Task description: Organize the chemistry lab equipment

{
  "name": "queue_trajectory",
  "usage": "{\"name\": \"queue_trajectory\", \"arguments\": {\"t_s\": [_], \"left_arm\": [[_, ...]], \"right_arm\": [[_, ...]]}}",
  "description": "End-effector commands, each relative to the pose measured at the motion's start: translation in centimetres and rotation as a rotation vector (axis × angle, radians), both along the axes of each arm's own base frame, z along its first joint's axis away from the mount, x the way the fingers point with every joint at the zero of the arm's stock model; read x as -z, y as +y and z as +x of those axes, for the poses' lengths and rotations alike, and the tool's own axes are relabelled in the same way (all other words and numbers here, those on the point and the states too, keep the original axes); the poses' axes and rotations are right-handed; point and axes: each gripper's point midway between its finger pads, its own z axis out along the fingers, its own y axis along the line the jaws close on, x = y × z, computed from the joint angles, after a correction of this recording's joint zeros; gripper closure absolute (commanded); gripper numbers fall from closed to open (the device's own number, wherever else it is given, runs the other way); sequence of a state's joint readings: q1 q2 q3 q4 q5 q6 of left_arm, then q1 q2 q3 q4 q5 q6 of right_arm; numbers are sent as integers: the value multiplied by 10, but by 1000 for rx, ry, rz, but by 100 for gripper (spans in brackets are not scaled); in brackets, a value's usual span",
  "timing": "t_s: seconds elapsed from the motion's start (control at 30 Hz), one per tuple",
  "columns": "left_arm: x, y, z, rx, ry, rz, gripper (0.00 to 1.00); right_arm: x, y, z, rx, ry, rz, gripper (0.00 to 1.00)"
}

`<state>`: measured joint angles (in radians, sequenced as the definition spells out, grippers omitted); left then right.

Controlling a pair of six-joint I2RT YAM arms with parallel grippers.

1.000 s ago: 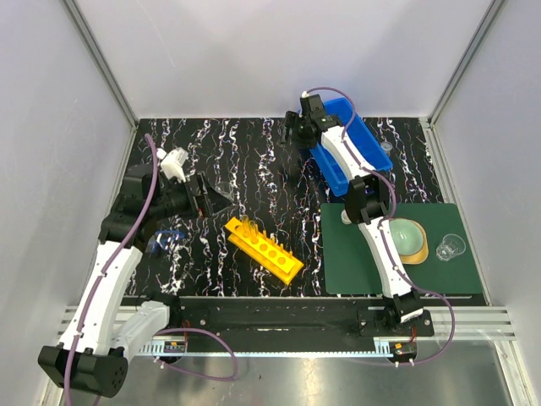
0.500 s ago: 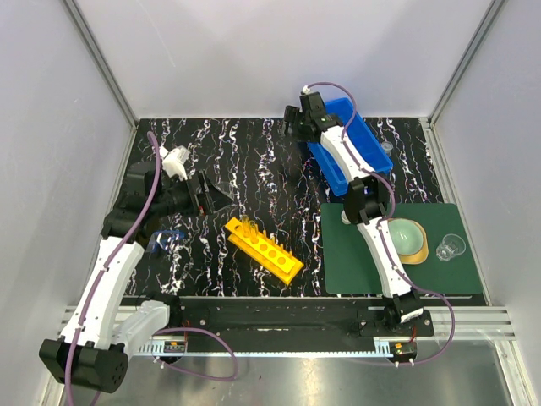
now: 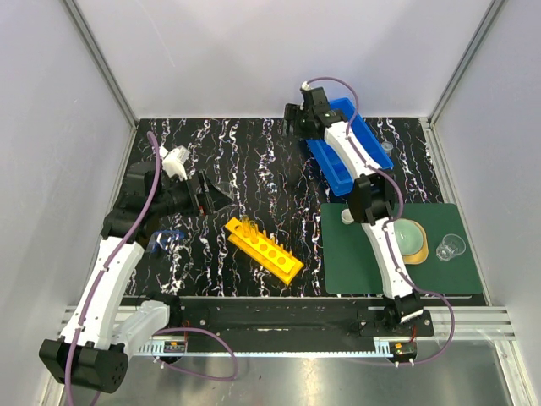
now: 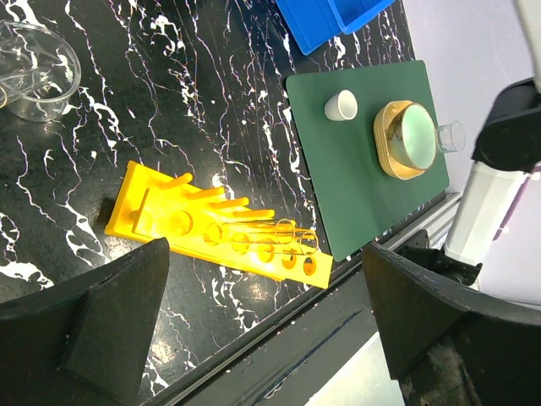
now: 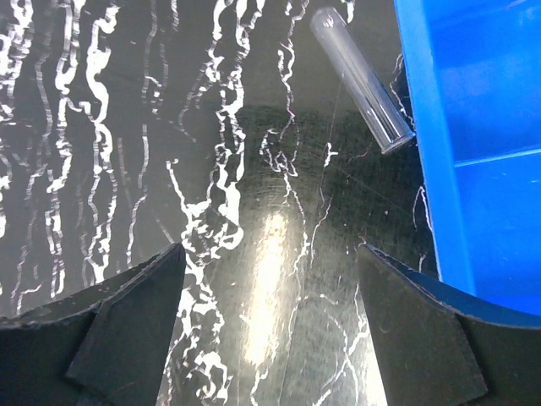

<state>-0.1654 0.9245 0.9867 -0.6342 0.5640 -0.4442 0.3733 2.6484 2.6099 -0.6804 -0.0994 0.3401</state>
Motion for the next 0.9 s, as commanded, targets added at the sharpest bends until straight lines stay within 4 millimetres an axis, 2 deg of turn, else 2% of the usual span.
{"name": "queue_trajectory", "arguments": {"t_s": [0.0,0.03,0.2,0.23,0.3,0.33,0.4,0.43,0.7,0.87], "left_arm": [[-18,1,6,-7,-83,-7,1],[-18,1,5,-7,-81,-6,1],[-17,1,6,-6,-85,-12,1],[-17,0,7,-5,-83,-14,1],[-17,0,7,-6,-84,-12,1],[-17,0,7,-6,-84,-12,1],[-18,0,7,-6,-85,-12,1],[-17,1,7,-7,-86,-8,1],[-13,1,10,-3,-72,1,1],[-10,1,12,-5,-63,3,1]], "right_arm": [[-124,-4,-10,-31,-208,25,13],[-134,-7,-13,-28,-220,20,13],[-136,-28,-9,22,-245,-81,13],[-127,-31,-6,27,-238,-102,13],[-123,-33,0,36,-247,-129,13],[-105,-33,2,32,-219,-147,13],[-100,-34,7,42,-223,-158,13],[-89,-34,10,44,-212,-169,13],[-66,-51,30,61,-250,-284,12],[-56,-62,36,69,-237,-281,12]]}}
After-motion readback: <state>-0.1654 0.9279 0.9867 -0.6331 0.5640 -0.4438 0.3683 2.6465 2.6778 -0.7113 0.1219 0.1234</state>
